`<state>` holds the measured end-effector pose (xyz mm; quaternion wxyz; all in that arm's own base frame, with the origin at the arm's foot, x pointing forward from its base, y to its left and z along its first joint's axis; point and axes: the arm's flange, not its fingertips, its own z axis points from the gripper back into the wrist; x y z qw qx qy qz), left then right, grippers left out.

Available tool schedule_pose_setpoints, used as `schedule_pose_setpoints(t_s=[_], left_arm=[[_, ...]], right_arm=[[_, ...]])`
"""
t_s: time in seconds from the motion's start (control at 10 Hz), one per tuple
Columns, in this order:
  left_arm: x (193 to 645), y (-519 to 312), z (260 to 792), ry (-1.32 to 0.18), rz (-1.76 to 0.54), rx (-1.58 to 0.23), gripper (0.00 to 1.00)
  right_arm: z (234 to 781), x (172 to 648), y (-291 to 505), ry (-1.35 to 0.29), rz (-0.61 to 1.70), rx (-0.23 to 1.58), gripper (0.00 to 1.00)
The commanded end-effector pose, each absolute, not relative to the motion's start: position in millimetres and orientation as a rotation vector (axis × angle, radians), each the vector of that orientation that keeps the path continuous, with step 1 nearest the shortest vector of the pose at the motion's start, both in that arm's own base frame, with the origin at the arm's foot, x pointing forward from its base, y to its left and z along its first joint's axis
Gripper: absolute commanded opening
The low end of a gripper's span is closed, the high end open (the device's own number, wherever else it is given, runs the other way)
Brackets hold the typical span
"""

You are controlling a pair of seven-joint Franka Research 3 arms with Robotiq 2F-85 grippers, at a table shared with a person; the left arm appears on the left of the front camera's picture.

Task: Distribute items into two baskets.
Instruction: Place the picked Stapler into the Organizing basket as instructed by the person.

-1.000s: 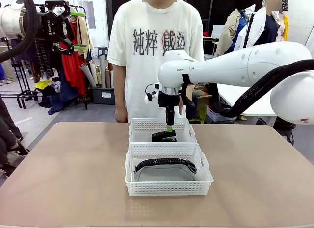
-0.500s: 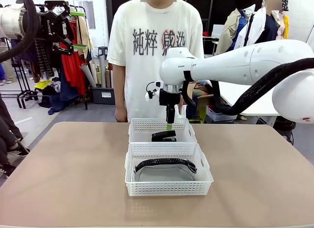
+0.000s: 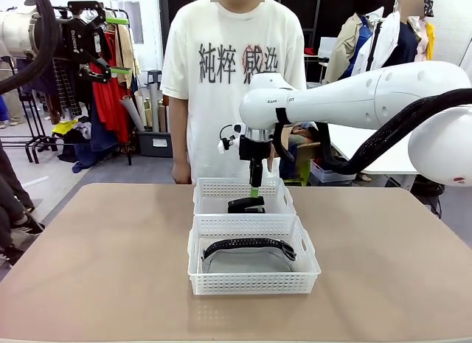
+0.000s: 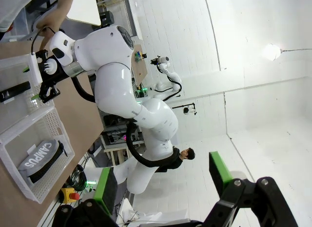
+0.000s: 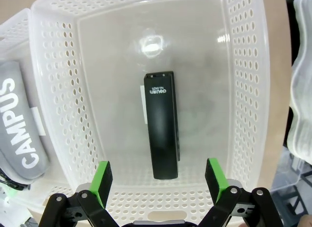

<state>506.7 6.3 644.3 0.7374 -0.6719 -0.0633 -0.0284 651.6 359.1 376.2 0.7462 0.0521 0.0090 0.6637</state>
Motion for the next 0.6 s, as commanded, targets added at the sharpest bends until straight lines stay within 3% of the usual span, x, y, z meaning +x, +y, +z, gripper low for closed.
schedule_pose_setpoints(t_s=[0.0,0.1,0.5], left_arm=[[506,7,645,-0.140,-0.063,-1.476,1.00],[506,7,645,-0.140,-0.063,-1.476,1.00],[506,7,645,-0.140,-0.063,-1.476,1.00]], right_arm=[[402,634,356,0.010,1.358,0.219,1.00],[411,624,365,0.034,1.143,0.271,1.00],[469,614,339,0.116,0.705,0.492,1.00]])
